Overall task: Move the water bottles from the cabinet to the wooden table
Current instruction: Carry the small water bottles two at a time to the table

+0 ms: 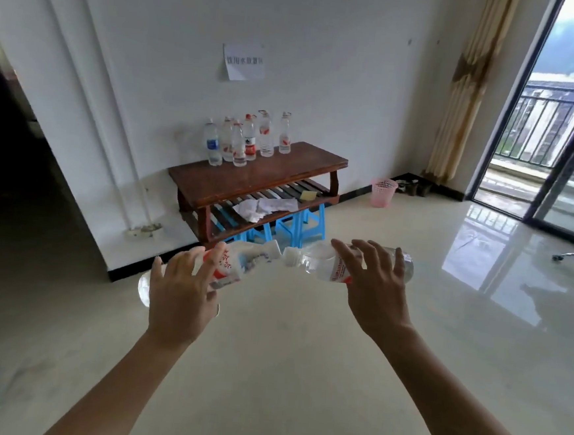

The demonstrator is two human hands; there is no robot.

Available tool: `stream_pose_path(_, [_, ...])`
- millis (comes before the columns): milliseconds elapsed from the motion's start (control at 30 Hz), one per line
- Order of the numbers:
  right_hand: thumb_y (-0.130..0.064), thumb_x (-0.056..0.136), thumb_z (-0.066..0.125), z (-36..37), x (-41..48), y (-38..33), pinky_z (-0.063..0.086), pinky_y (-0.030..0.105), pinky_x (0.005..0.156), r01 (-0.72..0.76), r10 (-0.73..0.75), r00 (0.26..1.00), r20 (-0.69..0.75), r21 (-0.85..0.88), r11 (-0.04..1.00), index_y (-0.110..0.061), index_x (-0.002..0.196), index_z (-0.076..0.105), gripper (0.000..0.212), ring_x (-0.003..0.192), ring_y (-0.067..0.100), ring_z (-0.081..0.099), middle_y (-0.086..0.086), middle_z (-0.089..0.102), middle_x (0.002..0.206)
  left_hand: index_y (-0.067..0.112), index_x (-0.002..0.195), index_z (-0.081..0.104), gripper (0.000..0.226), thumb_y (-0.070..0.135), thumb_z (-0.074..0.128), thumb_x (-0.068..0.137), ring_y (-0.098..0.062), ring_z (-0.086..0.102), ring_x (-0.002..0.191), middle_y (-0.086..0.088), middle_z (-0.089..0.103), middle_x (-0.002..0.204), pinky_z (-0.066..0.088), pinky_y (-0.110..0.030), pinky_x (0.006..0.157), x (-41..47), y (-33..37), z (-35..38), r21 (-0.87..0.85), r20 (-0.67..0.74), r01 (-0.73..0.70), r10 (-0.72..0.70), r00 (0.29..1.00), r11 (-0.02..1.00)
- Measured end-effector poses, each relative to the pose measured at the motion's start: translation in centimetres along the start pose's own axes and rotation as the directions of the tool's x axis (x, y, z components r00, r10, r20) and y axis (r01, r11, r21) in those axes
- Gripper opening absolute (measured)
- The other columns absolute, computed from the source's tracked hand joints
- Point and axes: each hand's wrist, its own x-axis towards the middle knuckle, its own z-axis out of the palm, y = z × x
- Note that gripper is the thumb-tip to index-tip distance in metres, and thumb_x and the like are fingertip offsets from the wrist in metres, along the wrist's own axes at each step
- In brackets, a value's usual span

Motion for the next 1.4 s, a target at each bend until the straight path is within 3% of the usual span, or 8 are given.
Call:
stream_pose_path(300, [0.002,0.074,0.081,17.8,18.0,0.9,0.03,0.076,0.107,0.104,-0.104,0.994,0.041,0.01,0.995,-0.027,0.146,0.054,0.082,0.125,0.042,0.055,0.016,0.06,0.132,0.012,0.143,0.053,0.084,0.014,0.088,0.067,-0.04,0.06,0.116,-0.021,0.063,0.125,0.045,-0.069,0.092,17.9,-7.8,14.1,-0.024,-0.057,0.034,-0.036,0.998,0.999])
stream_pose_path(500, [0.001,0.069,0.086,27.1,31.0,2.1,0.03,0.076,0.107,0.12,-0.117,0.99,0.074,-0.036,0.992,-0.026,0.145,0.054,0.087,0.126,0.042,0.055,0.016,0.059,0.135,0.012,0.14,0.056,0.086,0.012,0.091,0.061,-0.038,0.063,0.106,-0.018,0.065,0.118,0.05,-0.064,0.086,32.9,-13.3,20.9,-0.038,-0.093,-0.007,0.003,0.996,0.999])
stream_pose_path(767, [0.007,0.063,0.087,39.6,44.3,6.0,0.034,0.078,0.104,0.055,-0.055,0.998,0.031,-0.026,0.998,-0.021,0.141,0.06,0.087,0.121,0.045,0.058,0.019,0.062,0.129,0.014,0.143,0.05,0.084,0.014,0.085,0.066,-0.033,0.062,0.107,-0.012,0.061,0.121,0.053,-0.059,0.083,49.3,-16.8,31.8,-0.119,-0.135,-0.072,0.056,0.989,0.99])
stream_pose_path(900, [0.004,0.07,0.084,49.4,52.0,9.2,0.031,0.076,0.107,0.014,-0.014,0.999,0.041,0.009,1.0,-0.024,0.144,0.056,0.083,0.125,0.042,0.056,0.016,0.061,0.131,0.013,0.141,0.051,0.083,0.016,0.087,0.065,-0.033,0.061,0.108,-0.014,0.062,0.12,0.054,-0.055,0.084,58.8,-18.1,39.6,-0.104,-0.169,-0.096,0.078,0.982,0.99])
stream_pose_path(1033, [-0.001,0.07,0.085,56.8,59.4,11.4,0.033,0.077,0.106,0.019,-0.025,0.995,0.091,0.069,0.997,-0.025,0.145,0.053,0.084,0.125,0.041,0.055,0.015,0.06,0.131,0.012,0.139,0.052,0.08,0.014,0.087,0.067,-0.033,0.062,0.106,-0.013,0.064,0.119,0.055,-0.053,0.085,67.4,-19.0,44.2,-0.125,-0.163,-0.055,0.034,0.986,0.991])
stream_pose_path(1133, [-0.008,0.068,0.091,61.8,66.3,12.7,0.032,0.075,0.108,0.085,-0.094,0.989,0.118,0.082,0.993,-0.03,0.149,0.042,0.097,0.128,0.038,0.054,0.012,0.059,0.134,0.014,0.142,0.05,0.082,0.017,0.086,0.068,-0.029,0.059,0.11,-0.009,0.063,0.122,0.054,-0.051,0.09,73.4,-21.0,46.7,-0.119,-0.19,-0.03,0.007,0.982,0.992])
stream_pose_path(1267, [0.001,0.072,0.082,68.6,75.0,11.1,0.026,0.074,0.112,0.118,-0.145,0.978,0.153,0.169,0.979,-0.033,0.151,0.034,0.099,0.133,0.038,0.05,0.011,0.056,0.139,0.017,0.144,0.048,0.086,0.025,0.088,0.068,-0.032,0.06,0.114,-0.008,0.065,0.125,0.047,-0.061,0.095,79.1,-25.2,49.4,-0.08,-0.187,0.12,-0.133,0.973,0.99])
stream_pose_path(1400, [-0.008,0.075,0.082,75.5,80.3,7.5,0.026,0.073,0.112,0.178,-0.232,0.947,0.221,0.24,0.954,-0.033,0.152,0.038,0.092,0.133,0.035,0.049,0.009,0.056,0.139,0.013,0.139,0.054,0.083,0.029,0.089,0.065,-0.032,0.061,0.104,-0.007,0.068,0.115,0.05,-0.049,0.081,82.3,-29.6,53.0,-0.024,-0.173,0.196,-0.198,0.965,0.98])
